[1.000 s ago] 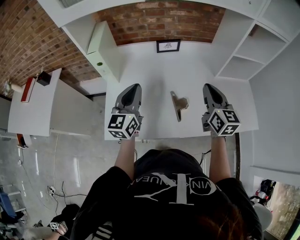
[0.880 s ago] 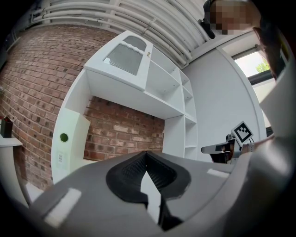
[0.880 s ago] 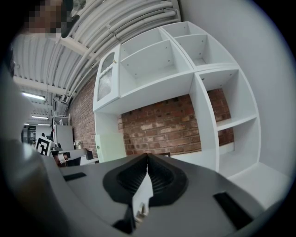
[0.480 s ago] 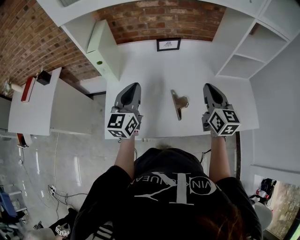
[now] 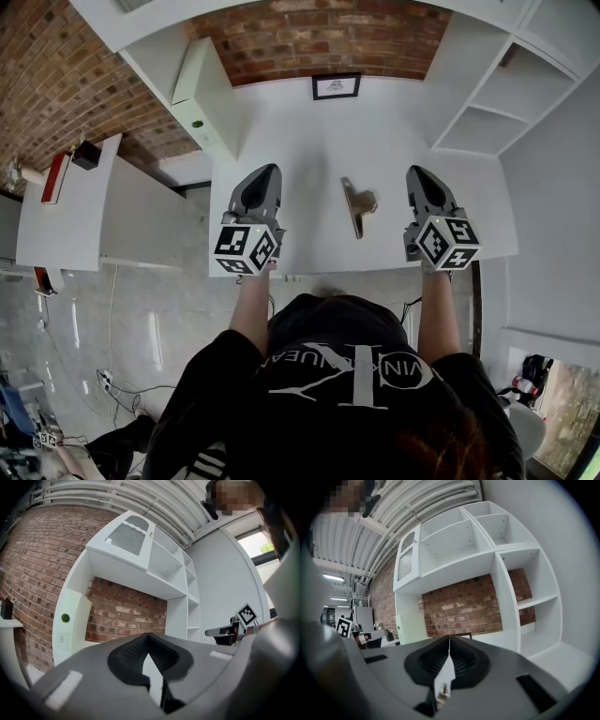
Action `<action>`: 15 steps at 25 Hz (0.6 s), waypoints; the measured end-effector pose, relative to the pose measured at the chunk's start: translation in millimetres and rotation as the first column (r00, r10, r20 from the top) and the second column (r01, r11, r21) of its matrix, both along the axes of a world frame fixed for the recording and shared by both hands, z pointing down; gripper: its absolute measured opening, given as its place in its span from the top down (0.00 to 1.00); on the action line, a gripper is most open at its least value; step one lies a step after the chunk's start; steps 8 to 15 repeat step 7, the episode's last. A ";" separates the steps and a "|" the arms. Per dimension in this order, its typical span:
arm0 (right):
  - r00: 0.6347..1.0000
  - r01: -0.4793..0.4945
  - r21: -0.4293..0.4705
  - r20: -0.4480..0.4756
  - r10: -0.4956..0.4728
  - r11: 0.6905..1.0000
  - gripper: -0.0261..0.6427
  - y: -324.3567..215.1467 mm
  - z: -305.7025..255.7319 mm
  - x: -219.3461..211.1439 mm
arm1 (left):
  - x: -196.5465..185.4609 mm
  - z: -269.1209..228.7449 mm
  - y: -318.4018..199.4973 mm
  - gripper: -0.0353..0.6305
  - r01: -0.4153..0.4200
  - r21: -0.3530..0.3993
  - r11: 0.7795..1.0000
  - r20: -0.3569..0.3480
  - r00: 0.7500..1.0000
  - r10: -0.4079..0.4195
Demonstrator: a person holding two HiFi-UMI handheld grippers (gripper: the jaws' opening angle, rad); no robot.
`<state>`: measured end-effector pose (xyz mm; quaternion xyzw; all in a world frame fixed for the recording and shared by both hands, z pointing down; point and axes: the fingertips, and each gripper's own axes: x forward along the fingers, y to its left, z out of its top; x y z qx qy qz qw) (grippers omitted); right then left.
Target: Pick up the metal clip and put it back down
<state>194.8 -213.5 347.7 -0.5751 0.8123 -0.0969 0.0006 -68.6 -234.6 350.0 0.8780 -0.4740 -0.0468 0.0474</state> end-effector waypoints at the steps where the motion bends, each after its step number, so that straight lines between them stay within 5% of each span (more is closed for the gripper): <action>1: 1.000 0.000 0.000 0.001 0.000 1.000 0.94 0.1 0.0 -0.2 | -0.2 0.0 0.0 0.93 0.000 -0.001 1.000 0.001 1.000 0.000; 15: 1.000 0.000 -0.001 0.002 0.000 1.000 0.94 0.2 0.2 0.1 | 0.3 -0.1 -0.3 0.93 0.000 0.000 1.000 -0.003 1.000 0.000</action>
